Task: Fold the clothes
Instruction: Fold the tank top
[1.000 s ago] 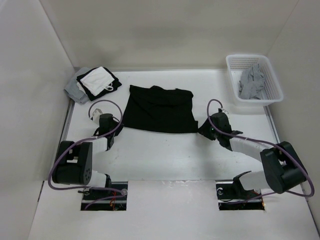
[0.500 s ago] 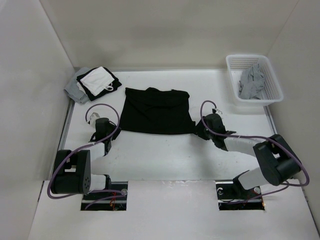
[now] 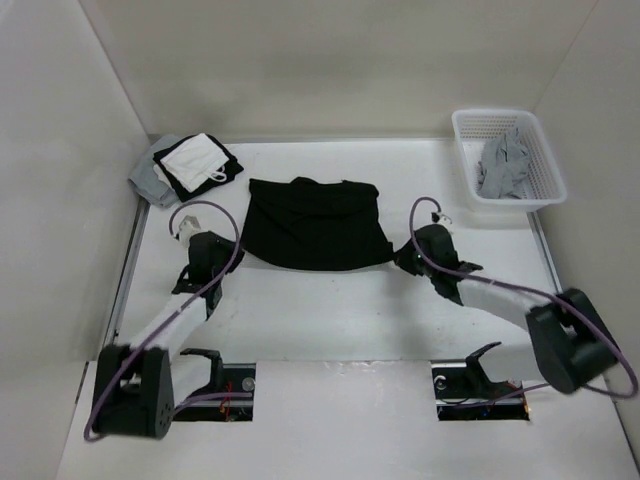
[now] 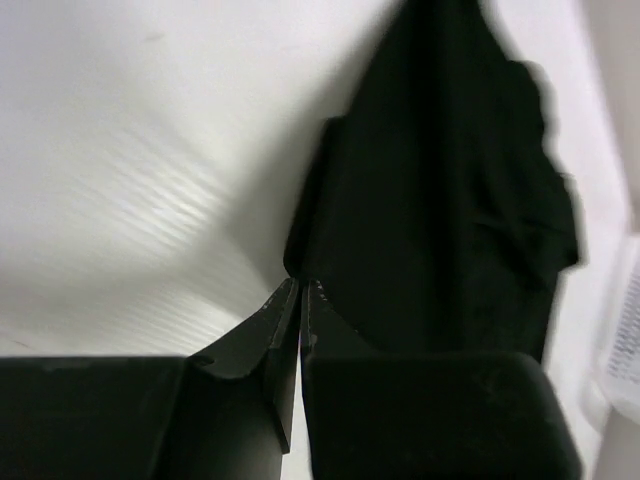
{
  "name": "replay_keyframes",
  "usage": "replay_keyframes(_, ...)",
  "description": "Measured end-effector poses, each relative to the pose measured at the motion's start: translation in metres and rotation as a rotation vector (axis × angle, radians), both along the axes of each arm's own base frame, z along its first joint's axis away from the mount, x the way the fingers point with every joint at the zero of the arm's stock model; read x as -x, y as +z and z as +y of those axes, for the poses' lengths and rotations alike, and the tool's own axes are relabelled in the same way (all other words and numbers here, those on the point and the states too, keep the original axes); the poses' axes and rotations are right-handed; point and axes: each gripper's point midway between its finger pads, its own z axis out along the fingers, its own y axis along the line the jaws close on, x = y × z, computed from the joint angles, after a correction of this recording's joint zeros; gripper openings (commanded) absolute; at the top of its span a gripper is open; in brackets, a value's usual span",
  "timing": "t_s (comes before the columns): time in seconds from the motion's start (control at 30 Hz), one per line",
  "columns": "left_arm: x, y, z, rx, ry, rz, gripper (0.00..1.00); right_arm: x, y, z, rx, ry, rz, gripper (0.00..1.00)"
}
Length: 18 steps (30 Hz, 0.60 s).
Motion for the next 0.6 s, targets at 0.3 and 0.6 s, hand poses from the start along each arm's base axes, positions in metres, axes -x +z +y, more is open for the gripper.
replay_keyframes(0.3,0.047,0.279,-0.034,-0.020,-0.097,-0.629,0.00,0.063,0.229,-0.010,-0.133,0.071,-0.488,0.01)
replay_keyframes(0.6,0.152,0.363,0.004,0.001,-0.061,-0.803,0.00,0.174,0.352,-0.051,-0.330,0.193,-0.647,0.02)
